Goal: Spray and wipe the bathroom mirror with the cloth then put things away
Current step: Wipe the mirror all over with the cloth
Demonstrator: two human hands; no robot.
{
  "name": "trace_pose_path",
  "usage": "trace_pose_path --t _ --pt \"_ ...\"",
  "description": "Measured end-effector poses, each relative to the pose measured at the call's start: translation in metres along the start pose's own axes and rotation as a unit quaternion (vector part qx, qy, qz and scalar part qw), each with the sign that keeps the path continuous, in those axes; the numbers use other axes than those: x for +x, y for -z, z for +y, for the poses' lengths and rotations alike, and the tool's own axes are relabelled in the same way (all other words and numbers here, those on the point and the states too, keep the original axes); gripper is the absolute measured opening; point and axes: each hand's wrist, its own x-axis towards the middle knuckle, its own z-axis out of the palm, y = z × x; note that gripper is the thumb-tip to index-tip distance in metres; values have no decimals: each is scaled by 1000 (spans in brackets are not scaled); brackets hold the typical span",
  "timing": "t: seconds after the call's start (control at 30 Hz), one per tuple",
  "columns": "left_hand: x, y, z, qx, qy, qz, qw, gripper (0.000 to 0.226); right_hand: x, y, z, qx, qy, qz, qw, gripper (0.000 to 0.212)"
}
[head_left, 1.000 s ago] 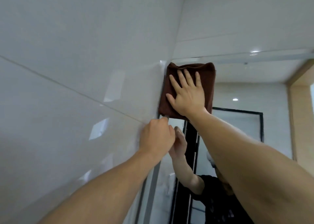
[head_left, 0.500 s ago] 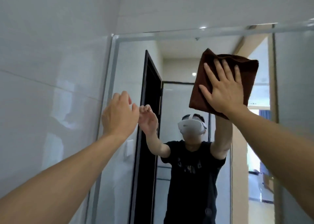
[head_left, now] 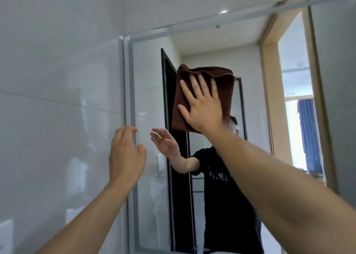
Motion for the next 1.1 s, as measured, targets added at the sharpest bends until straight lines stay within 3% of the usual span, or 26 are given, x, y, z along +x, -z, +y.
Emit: trace_pose_path --t 0.27,0.53,0.73,1.1 --pt "-26 20 -39 -37 16 26 999 58 -18 -36 -137 101 73 -46 991 76" --pt "-29 20 -45 3 13 13 1000 61 -56 -49 -167 120 110 -81 983 78" --pt "-28 -9 -6 34 -27 10 999 46 -83 -32 -88 97 116 -58 987 75" --pt "-46 -91 122 -32 -73 18 997 36 -147 24 153 -47 53 -14 997 76"
